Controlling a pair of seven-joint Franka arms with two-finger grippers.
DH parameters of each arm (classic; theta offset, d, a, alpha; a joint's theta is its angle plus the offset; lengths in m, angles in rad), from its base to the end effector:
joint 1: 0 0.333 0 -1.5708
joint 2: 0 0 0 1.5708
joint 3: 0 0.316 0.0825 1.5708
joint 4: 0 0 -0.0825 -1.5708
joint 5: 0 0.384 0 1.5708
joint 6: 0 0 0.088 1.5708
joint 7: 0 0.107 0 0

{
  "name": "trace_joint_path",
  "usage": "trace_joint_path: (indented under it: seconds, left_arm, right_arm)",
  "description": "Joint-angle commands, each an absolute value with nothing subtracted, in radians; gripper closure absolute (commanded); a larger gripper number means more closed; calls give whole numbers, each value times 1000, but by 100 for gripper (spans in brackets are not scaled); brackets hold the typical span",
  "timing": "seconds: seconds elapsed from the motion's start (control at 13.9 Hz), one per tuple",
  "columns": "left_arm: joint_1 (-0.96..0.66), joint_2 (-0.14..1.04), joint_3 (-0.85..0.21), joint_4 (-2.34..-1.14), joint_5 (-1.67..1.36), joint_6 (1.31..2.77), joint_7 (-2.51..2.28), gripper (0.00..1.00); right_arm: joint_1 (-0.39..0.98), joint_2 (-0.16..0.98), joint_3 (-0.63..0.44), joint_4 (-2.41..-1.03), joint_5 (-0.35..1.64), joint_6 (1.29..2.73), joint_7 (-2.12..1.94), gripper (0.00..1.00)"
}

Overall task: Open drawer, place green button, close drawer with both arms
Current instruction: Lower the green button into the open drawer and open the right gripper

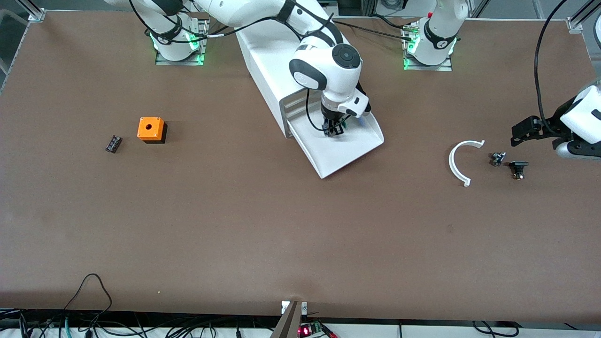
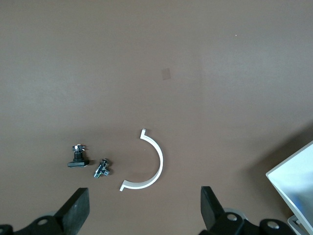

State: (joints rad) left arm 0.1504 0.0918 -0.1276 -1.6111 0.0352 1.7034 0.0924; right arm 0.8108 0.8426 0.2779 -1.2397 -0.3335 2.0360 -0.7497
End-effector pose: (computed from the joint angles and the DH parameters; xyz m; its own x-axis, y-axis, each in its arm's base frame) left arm 0.5902 0.0198 0.5648 0.9973 -0.0736 -0.0009 -0.0736 -0.9970 -0.0232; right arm 0.4118 0.6290 0.2696 -0.3236 0.9433 -0.0734 0.9433 0.3277 0.0532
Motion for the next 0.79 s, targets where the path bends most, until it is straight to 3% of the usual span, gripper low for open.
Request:
trace_joint_path:
  seconds: [0.0, 0.07, 0.14, 0.43, 0.72]
  left_arm:
    - [150, 100, -126, -1594, 51, 1695, 94, 0]
    - [149, 100, -126, -1594, 51, 1695, 94, 0]
    - [149, 100, -126, -1594, 51, 1695, 89, 0]
    - [149, 100, -126, -1594, 52, 1698, 80, 0]
    - [150, 121, -132, -1597, 51, 1713, 66, 0]
  right_arm:
    - [818, 867, 285, -1210, -364, 2033, -726, 42]
    - [816, 865, 287, -1207, -364, 2034, -709, 11]
    - [816, 861, 287, -1203, -365, 2036, -690, 0]
    - [807, 832, 290, -1138, -365, 2020, -635, 0]
    - [720, 724, 288, -1127, -360, 1976, -589, 0]
